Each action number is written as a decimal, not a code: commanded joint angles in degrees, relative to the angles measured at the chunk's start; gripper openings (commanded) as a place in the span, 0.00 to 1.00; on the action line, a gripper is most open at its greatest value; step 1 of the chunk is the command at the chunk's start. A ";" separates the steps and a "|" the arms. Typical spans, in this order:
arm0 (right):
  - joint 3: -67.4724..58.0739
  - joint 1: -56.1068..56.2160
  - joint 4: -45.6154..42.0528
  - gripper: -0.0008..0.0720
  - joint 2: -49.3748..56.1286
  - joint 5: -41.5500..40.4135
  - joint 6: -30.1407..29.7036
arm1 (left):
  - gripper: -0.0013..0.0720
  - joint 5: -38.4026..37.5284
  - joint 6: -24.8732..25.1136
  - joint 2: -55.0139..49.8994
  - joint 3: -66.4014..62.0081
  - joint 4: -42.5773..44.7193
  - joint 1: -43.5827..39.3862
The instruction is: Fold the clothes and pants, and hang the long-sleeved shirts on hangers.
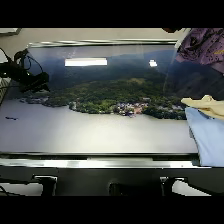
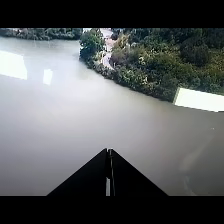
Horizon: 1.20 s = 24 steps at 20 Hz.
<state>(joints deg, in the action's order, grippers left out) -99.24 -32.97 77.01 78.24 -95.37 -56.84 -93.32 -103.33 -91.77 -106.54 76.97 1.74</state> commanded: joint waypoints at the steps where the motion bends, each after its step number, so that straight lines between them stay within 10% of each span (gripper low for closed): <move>1: 13.07 -0.04 -4.57 0.05 -4.61 2.75 -2.16 | 0.04 -0.42 0.00 0.00 -0.02 0.00 -0.02; 24: 38.91 -0.04 -18.03 0.06 -8.11 1.27 -0.55 | 0.04 -1.64 0.02 0.00 -0.02 0.07 0.00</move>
<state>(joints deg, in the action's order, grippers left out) -60.88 -32.99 60.40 70.19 -93.71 -57.60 -94.98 -103.33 -91.77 -106.54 77.01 1.74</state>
